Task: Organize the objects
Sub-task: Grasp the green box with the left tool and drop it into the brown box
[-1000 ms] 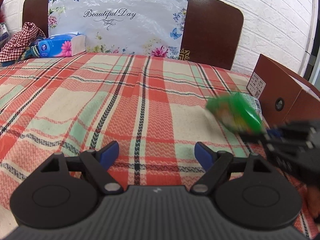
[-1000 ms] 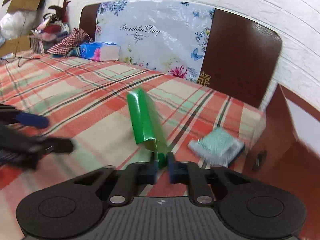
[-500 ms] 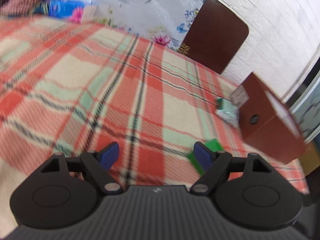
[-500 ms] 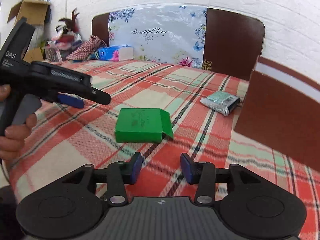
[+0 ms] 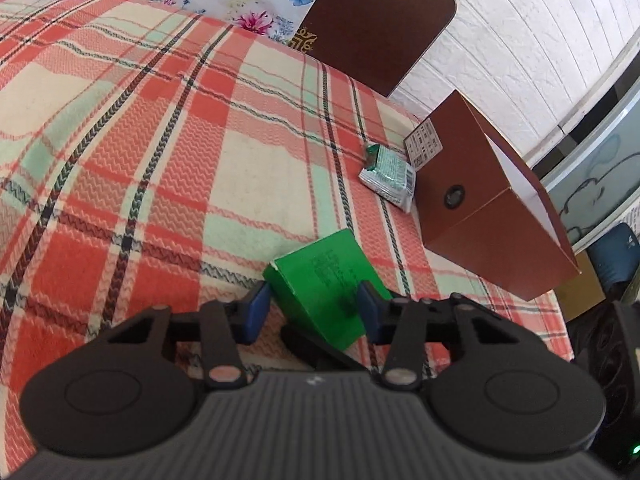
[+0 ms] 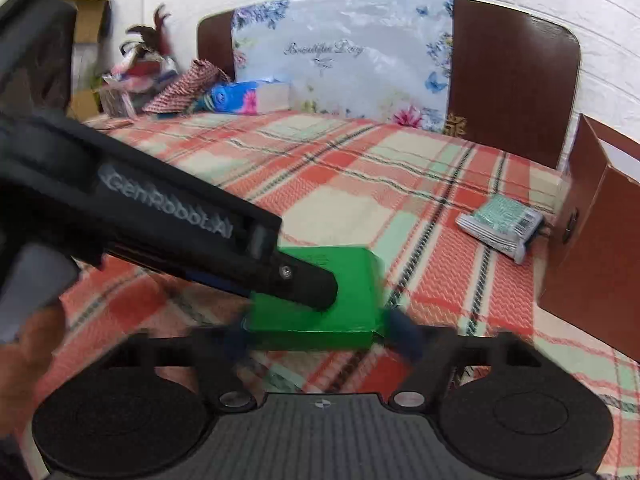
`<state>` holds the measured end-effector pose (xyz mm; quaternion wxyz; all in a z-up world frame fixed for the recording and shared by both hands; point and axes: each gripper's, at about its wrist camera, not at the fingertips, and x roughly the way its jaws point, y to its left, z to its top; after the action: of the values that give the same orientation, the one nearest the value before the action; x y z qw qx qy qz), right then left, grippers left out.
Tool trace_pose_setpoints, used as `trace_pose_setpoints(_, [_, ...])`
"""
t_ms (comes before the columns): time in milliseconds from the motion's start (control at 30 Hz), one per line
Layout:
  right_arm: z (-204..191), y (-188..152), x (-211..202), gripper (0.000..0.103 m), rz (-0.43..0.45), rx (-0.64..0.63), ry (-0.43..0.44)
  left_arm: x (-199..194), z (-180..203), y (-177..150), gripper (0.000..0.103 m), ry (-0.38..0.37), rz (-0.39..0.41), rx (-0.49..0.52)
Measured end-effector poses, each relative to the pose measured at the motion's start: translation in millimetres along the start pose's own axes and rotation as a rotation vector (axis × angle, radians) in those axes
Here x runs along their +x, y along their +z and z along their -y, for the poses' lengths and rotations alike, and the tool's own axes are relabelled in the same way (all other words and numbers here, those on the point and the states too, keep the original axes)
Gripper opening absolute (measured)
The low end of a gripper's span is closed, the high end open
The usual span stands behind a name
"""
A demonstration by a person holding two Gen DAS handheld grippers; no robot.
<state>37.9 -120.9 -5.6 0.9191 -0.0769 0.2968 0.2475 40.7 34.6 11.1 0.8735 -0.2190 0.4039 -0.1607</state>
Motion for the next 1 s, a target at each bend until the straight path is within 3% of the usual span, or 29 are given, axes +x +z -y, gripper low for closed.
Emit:
trace_pose_setpoints(167, [-0.6, -6.3, -5.0, 0.06, 0.026, -0.002, -0.012, -4.0, 5.8, -4.3, 0.044, 0.003, -0.005, -0.015])
trace_pose_setpoints(667, [12.5, -29.5, -35.5, 0.06, 0.035, 0.072, -0.051, -2.3, 64.3, -30.1, 0.046, 0.086, -0.044, 0.159])
trace_pose_setpoints(1000, [7.4, -32.7, -40.9, 0.06, 0.037, 0.041, -0.074, -7.1, 74.4, -40.7, 0.045, 0.13, -0.046, 0.202])
